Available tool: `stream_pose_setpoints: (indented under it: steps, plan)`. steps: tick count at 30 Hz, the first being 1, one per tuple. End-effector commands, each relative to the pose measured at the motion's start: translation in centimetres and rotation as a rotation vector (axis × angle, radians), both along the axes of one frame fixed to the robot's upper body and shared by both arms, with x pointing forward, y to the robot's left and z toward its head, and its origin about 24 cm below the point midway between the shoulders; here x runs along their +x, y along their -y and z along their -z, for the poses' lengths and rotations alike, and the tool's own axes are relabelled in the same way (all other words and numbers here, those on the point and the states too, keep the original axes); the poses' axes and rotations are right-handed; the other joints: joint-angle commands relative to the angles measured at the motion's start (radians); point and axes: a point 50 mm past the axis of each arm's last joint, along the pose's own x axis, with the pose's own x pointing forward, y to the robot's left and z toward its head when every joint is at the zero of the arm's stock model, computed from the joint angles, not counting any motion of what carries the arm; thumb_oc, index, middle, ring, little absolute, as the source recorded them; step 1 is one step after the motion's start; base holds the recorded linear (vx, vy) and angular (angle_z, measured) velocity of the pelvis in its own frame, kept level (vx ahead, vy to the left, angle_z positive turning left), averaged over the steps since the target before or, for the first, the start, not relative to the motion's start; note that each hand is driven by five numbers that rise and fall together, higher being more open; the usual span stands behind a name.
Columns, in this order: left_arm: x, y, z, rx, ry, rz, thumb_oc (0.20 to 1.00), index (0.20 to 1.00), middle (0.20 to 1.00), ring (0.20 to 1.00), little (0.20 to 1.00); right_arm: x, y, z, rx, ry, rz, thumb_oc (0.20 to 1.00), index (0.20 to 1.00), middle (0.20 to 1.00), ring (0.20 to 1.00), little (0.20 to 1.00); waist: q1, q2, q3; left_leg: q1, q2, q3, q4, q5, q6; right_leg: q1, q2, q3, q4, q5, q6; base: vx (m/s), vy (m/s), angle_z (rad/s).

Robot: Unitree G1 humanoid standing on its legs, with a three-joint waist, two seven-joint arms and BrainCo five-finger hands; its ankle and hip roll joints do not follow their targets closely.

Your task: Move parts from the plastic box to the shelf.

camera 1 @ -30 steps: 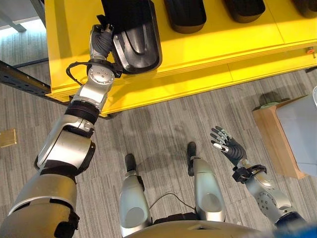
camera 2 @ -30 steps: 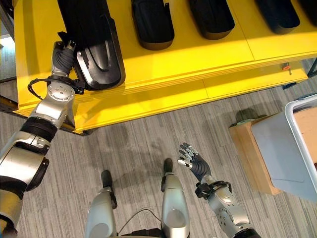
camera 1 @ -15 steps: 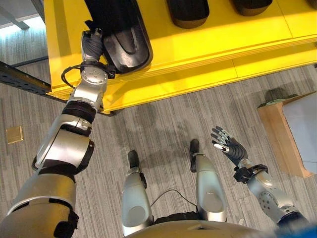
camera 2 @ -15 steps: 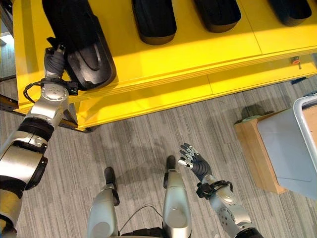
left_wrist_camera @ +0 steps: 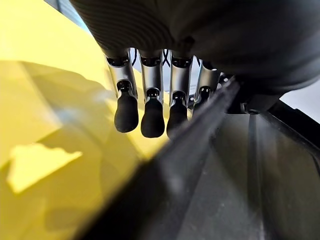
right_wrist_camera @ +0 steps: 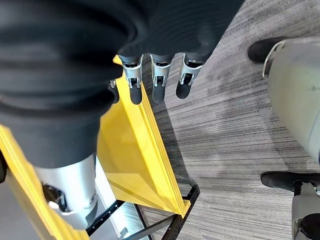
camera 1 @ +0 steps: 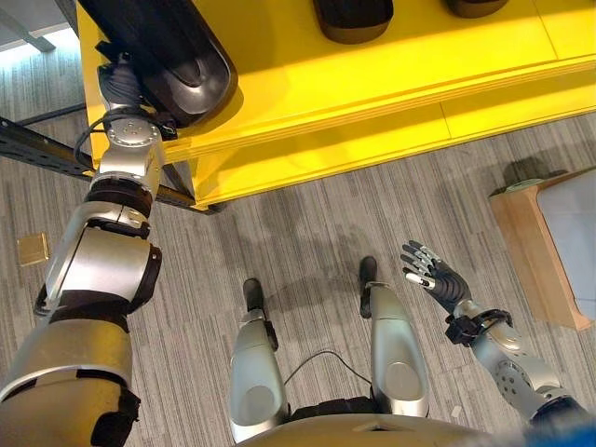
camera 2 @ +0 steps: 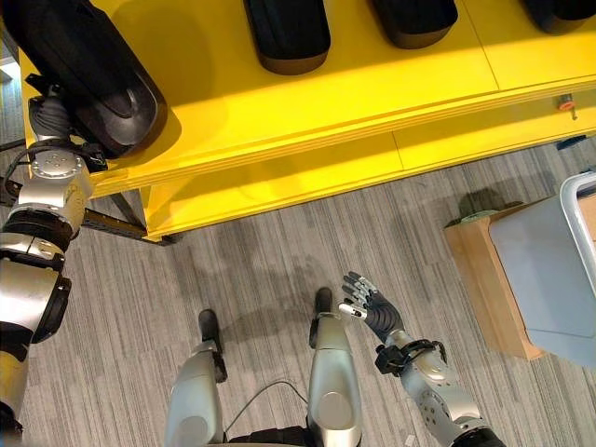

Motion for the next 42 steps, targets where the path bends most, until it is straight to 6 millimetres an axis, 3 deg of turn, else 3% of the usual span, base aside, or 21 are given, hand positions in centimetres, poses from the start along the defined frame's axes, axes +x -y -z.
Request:
stream_pose_setpoints:
  steps: [1, 15, 42]
  plan:
    - [-2.0, -3.1, -6.4, -0.003, 0.212, -0.089, 0.200, 0.200, 0.200, 0.200, 0.200, -0.3, -0.2, 0.1, 0.061, 0.006, 0.021, 1.000, 1.000, 1.000, 1.000, 1.000, 0.015, -0.040, -0.036, -0.081, 0.081, -0.064, 0.106, -0.022, -0.024, 0.090, -0.066, -0.007, -0.135, 0.103, 0.080, 0.00, 0.000, 0.00]
    - [-2.9, -4.6, -7.1, 0.149, 0.120, -0.167, 0.200, 0.200, 0.200, 0.200, 0.200, -0.6, 0.4, 0.2, 0.062, 0.000, 0.015, 1.000, 1.000, 1.000, 1.000, 1.000, 0.012, -0.029, -0.035, -0.101, 0.083, -0.065, 0.116, -0.019, -0.026, 0.062, -0.066, 0.003, -0.110, 0.096, 0.079, 0.00, 0.000, 0.00]
    - [-2.1, -2.8, -8.4, 0.161, 0.155, -0.124, 0.200, 0.200, 0.200, 0.200, 0.200, -0.8, 1.0, 0.4, 0.045, -0.017, 0.010, 1.000, 1.000, 1.000, 1.000, 1.000, 0.007, -0.016, -0.046, -0.100, 0.081, -0.072, 0.125, -0.023, -0.028, 0.051, -0.067, 0.017, -0.072, 0.079, 0.080, 0.00, 0.000, 0.00]
